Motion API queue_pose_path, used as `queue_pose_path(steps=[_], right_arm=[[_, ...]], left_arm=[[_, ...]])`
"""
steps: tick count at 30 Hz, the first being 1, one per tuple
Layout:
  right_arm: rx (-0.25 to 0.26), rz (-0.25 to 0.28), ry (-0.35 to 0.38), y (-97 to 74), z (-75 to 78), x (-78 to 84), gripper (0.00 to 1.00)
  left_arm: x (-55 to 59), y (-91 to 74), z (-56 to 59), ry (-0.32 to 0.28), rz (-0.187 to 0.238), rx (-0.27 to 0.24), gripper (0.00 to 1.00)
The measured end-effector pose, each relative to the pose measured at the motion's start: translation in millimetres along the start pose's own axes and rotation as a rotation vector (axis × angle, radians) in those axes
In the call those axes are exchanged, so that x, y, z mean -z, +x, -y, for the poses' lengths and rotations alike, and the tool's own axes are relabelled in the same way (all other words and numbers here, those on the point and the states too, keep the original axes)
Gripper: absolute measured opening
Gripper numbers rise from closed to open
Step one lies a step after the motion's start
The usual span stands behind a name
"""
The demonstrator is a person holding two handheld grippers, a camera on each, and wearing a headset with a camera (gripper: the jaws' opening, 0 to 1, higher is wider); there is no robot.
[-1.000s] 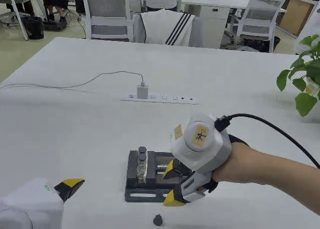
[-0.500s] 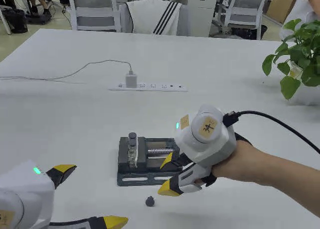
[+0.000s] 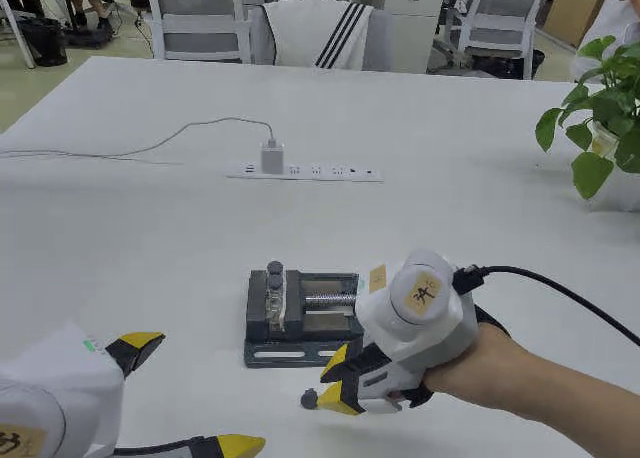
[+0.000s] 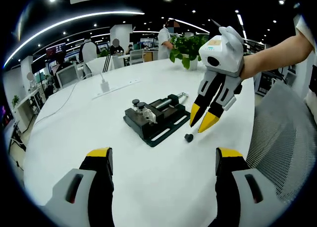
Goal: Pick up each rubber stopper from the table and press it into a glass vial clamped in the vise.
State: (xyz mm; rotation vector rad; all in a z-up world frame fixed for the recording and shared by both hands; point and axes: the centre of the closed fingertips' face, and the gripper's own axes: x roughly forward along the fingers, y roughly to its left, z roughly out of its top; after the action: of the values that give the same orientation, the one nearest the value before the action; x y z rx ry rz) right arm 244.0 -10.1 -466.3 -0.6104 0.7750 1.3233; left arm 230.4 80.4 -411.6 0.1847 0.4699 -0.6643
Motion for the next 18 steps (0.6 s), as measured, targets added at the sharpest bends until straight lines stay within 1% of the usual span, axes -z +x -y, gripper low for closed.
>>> queue_pose_path(steps=[4, 7, 10, 13, 18], right_arm=[[-0.006, -0.012, 0.013, 4.9, 1.0, 5.2, 0.05], [-0.015, -0.006, 0.029, 6.7, -0.6, 4.4, 0.04], [-0.018, -0.007, 0.027, 8.7, -1.7, 4.0, 0.03], [-0.017, -0.002, 0.034, 10.6, -0.8, 3.4, 0.03], [0.000, -0.005, 0.031, 13.5, 2.1, 3.8, 0.01]], left_arm=[[1.5, -1.8, -1.0, -0.013, 0.000, -0.003, 0.83], [2.4, -2.9, -2.2, -0.014, -0.002, -0.005, 0.83], [3.7, -3.4, -3.2, -0.014, -0.009, -0.005, 0.83], [3.9, -3.2, -4.2, -0.014, -0.010, -0.006, 0.83], [5.0, -2.3, -4.8, -0.015, -0.015, -0.006, 0.83]])
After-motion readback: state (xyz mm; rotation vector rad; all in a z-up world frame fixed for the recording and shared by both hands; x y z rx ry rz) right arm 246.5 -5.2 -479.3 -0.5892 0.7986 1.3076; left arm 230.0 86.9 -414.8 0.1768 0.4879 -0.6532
